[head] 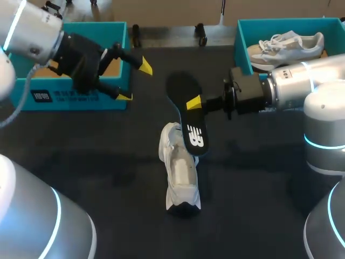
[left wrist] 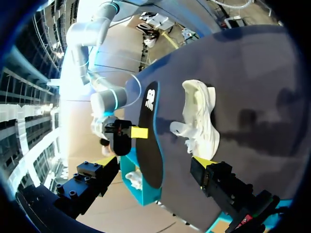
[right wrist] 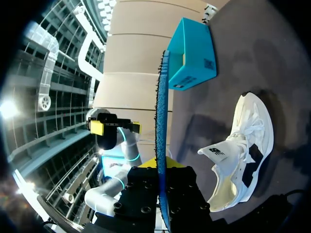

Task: Take the shoe out of the shoebox, open the shoe tongue, remove and reinsert the insole, then place the shoe into the shoebox

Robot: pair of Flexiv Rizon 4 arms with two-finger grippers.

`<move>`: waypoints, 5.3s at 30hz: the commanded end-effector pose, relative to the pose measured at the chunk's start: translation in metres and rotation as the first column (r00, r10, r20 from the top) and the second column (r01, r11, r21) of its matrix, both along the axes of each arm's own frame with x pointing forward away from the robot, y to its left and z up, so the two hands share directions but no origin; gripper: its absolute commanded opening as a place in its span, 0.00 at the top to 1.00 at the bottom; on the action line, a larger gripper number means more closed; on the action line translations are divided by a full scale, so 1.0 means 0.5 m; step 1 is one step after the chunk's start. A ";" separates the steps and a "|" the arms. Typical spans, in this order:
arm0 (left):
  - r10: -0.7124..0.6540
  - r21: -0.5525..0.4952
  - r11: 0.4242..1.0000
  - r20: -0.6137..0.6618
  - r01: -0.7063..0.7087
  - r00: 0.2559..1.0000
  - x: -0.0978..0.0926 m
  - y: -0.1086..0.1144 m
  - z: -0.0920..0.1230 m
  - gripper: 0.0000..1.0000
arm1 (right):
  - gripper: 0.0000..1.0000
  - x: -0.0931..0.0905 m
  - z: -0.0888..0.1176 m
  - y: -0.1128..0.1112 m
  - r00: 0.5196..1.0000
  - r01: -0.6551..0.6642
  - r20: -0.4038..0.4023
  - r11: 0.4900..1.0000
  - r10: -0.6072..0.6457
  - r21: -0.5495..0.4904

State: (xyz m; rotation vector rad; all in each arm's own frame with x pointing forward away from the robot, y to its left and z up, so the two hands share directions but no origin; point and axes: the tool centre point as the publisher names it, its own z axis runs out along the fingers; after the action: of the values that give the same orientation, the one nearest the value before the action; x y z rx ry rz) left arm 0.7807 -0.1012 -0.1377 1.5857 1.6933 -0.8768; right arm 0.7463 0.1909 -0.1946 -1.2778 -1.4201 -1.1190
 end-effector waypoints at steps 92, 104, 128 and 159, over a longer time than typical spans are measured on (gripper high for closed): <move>0.217 -0.644 0.751 0.032 -0.146 0.976 0.022 -0.208 -0.106 0.71 | 1.00 -0.001 0.000 0.002 1.000 0.002 0.000 1.000 -0.002 -0.001; 0.222 -0.629 0.761 0.026 -0.157 0.975 0.034 -0.217 -0.111 0.80 | 1.00 -0.001 0.000 0.002 1.000 0.002 0.000 1.000 -0.002 -0.001; 0.162 -0.563 0.815 -0.004 -0.137 0.987 0.015 -0.148 -0.129 1.00 | 0.00 -0.027 0.007 -0.065 0.986 -0.034 0.159 0.988 0.059 -0.153; -0.030 -0.271 0.958 -0.422 -0.094 0.906 -0.111 -0.028 -0.165 1.00 | 0.00 -0.067 0.009 -0.193 0.856 -0.300 0.288 0.865 0.430 -0.401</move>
State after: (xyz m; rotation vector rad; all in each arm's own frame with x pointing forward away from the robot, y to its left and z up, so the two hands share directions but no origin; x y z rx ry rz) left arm 0.7237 -0.1153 -0.2209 1.2069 1.7577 -1.4652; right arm 0.7128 0.0933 -0.1894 -0.9787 -2.1223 -0.8967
